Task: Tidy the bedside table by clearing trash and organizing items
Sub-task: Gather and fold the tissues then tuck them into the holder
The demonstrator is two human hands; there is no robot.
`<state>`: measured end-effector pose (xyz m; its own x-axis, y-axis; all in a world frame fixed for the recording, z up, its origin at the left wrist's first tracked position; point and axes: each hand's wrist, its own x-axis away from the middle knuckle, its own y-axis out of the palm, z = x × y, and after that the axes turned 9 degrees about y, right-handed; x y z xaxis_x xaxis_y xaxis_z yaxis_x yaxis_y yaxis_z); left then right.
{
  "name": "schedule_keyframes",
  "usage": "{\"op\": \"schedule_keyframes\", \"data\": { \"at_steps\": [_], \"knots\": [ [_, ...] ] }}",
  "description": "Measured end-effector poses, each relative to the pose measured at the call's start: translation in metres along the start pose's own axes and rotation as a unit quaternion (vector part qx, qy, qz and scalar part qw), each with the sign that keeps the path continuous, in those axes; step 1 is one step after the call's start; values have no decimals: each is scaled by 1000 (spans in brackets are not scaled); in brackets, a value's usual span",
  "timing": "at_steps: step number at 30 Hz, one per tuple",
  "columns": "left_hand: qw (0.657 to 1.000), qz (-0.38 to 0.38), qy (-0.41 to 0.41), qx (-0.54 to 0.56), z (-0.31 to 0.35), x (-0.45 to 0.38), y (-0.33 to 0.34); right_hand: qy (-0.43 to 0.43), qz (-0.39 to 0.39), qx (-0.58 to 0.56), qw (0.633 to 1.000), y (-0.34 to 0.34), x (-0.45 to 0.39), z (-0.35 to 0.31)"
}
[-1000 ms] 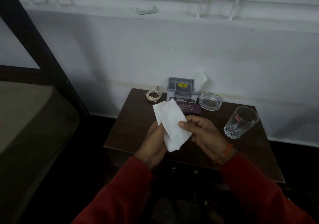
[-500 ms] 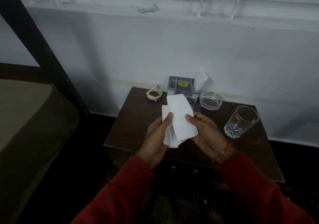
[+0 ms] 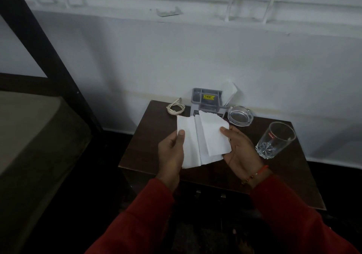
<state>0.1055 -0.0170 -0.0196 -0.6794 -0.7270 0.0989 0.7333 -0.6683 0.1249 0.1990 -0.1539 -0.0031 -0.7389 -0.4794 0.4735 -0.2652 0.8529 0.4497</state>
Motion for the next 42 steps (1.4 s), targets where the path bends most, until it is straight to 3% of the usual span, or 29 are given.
{"op": "schedule_keyframes", "data": {
  "at_steps": [3, 5, 11, 19, 26, 33, 42],
  "knots": [
    [993, -14, 83, -86, -2, -2, -2, 12, 13, -16, 1000, -1, 0, 2],
    [991, -10, 99, -86, -5, -3, -2, 26, 13, -24, 999, 1, 0, 4],
    [999, -22, 25, -21, -2, -4, -1, 26, 1, -61, 998, 5, 0, 6],
    [999, -8, 23, -42, -12, -7, -1, 35, -67, -59, 995, 8, 11, -1],
    [997, -47, 42, -49, -12, -3, 2, 17, -157, -34, 987, 18, 21, 1],
    [999, -38, 24, -20, -3, 0, 6, -63, -53, 124, 989, 13, 12, 7],
    [991, -27, -50, 119, -2, 4, 6, -64, -37, 201, 977, 12, 11, 8]
  ]
}}
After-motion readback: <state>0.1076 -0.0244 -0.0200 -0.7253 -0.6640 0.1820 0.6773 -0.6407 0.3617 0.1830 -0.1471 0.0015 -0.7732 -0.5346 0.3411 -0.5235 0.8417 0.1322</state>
